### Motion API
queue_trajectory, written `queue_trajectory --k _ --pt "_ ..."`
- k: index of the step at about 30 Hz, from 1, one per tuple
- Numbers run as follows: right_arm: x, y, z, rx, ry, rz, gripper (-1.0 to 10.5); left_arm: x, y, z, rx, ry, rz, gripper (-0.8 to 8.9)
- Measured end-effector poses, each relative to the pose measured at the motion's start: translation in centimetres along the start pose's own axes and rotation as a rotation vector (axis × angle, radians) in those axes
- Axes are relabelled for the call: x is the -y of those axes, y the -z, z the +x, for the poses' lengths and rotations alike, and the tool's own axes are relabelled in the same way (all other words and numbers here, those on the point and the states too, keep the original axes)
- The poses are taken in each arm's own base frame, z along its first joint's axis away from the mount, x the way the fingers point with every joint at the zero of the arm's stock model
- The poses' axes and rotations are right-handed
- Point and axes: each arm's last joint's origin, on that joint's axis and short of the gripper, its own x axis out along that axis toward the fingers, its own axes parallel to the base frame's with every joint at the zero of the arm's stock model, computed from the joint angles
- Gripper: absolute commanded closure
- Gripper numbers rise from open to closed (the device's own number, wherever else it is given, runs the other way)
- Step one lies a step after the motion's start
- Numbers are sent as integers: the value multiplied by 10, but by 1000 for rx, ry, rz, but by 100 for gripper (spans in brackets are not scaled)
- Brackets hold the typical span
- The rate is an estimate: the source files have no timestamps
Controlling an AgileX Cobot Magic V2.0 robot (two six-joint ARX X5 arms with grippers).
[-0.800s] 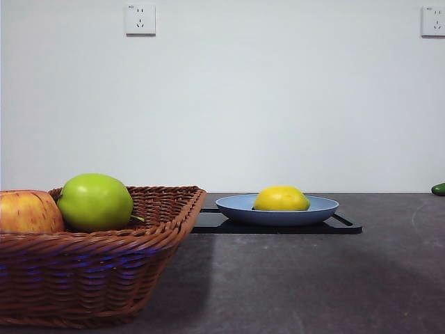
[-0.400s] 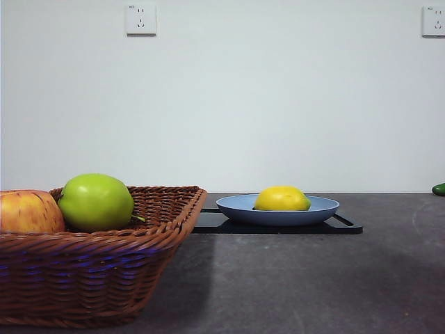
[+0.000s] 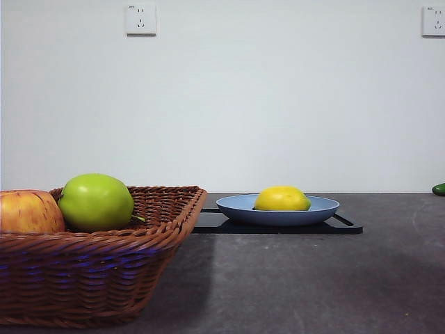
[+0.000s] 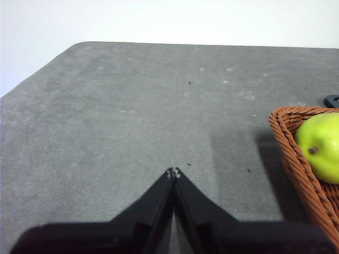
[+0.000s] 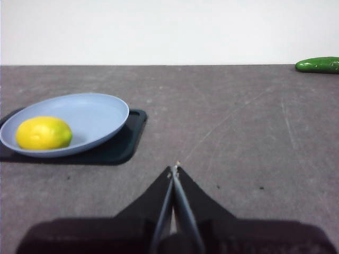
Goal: Take the lemon from the basket,put the lemon in the plate,hand out the plate
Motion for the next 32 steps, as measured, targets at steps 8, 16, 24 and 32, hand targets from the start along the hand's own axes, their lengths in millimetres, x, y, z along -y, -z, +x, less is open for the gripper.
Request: queue_trajectory --k 8,16,24,32 --pt "0 3 0 -30 1 10 943 0 0 0 0 0 0 805" --pt "0 3 0 -30 2 13 943 0 0 0 0 0 0 805" --pt "0 3 0 -30 2 17 943 0 0 0 0 0 0 805" --pt "0 3 0 -30 2 17 943 0 0 0 0 0 0 805"
